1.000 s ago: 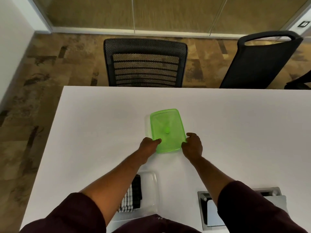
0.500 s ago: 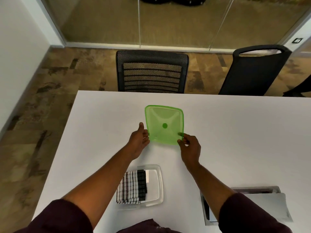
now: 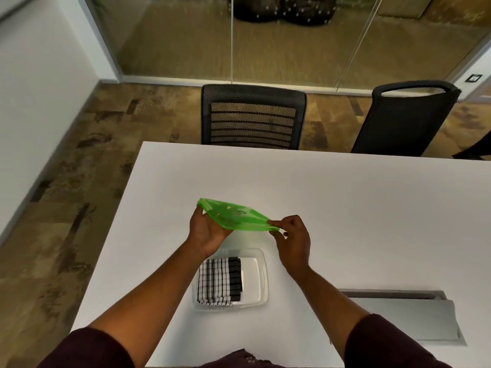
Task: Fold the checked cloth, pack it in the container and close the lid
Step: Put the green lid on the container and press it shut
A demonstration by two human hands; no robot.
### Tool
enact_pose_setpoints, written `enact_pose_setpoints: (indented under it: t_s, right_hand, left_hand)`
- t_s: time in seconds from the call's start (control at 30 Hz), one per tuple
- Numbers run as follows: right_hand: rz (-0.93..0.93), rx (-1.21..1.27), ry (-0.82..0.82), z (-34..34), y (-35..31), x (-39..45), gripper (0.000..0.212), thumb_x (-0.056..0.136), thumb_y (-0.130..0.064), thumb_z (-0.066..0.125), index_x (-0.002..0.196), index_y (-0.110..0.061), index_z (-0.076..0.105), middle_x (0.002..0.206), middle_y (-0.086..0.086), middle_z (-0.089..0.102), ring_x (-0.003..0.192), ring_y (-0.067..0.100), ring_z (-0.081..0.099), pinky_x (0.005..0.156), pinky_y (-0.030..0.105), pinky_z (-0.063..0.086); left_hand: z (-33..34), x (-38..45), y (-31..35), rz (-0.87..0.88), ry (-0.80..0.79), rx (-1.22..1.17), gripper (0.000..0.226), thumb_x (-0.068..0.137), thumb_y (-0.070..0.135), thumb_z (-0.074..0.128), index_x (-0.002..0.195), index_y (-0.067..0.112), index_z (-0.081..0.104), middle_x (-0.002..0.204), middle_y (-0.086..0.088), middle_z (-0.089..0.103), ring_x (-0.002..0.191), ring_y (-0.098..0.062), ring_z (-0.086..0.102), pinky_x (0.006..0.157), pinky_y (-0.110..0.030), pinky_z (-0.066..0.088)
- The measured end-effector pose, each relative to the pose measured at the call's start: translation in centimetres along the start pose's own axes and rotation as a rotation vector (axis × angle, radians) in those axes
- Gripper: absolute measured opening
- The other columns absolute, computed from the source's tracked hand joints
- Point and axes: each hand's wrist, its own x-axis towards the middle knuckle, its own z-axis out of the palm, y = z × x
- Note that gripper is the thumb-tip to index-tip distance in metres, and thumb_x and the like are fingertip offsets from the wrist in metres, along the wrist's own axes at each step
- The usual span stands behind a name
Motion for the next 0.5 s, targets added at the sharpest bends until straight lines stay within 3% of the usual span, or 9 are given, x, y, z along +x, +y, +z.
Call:
enact_pose_setpoints:
  t_s: [0.1,0.2,0.27,0.37,0.5]
  right_hand:
    - [-0.061,-0.057,-0.01,-0.3,-0.3,-1.2,0.041,0.078,-0.009,0.084,0.104,-0.039,0.076,0.093,-0.013,0.053,0.085,0.014,0.059,0.068,0.039,0.054]
    - [-0.114,-0.054,-0.038,-0.6,-0.3,-2.2,0.039,0.073,-0.022,0.089,0.106,-0.037,0.076,0.101,-0.013,0.056,0.095,0.014,0.06,0.077,0.037,0.055]
    - [-0.101,-0.029,-0.076,-1.0,-0.2,-2.8,0.05,0.067,-0.037,0.092,0.114,-0.032,0.074,0.111,-0.012,0.058,0.105,0.011,0.06,0.084,0.031,0.054]
    - [0.034,0.08,-0.147,-1.4,-0.1,-3.6,0.068,0.073,-0.053,0.084,0.132,-0.028,0.061,0.124,-0.01,0.058,0.113,0.003,0.059,0.09,0.022,0.052]
    - [0.439,0.395,-0.175,-1.7,-0.5,-3.3,0.036,0.098,-0.034,0.064,0.131,-0.02,0.061,0.118,0.003,0.07,0.107,0.018,0.069,0.096,0.044,0.056]
  left_hand:
    - [-0.6,-1.1,0.3,-0.02,-0.038,0.023,0.083,0.096,0.073,0.03,0.125,0.002,0.062,0.125,-0.027,0.066,0.111,-0.043,0.064,0.09,-0.055,0.052]
    - [-0.9,-2.2,0.4,-0.017,-0.078,0.159,0.057,0.102,0.05,0.045,0.132,0.002,0.057,0.141,-0.027,0.058,0.113,-0.041,0.065,0.092,-0.053,0.054]
    - [-1.2,-2.8,0.6,-0.022,-0.105,0.209,0.045,0.104,0.035,0.047,0.137,0.004,0.055,0.141,-0.023,0.059,0.109,-0.039,0.07,0.088,-0.048,0.059]
    - [-2.0,-3.7,1.1,-0.022,-0.13,0.292,0.043,0.104,0.028,0.049,0.14,0.005,0.054,0.138,-0.022,0.063,0.115,-0.04,0.069,0.086,-0.046,0.062]
    - [-3.9,-4.6,1.9,-0.012,-0.155,0.412,0.04,0.101,0.021,0.052,0.138,0.005,0.056,0.137,-0.023,0.063,0.12,-0.043,0.065,0.096,-0.052,0.057]
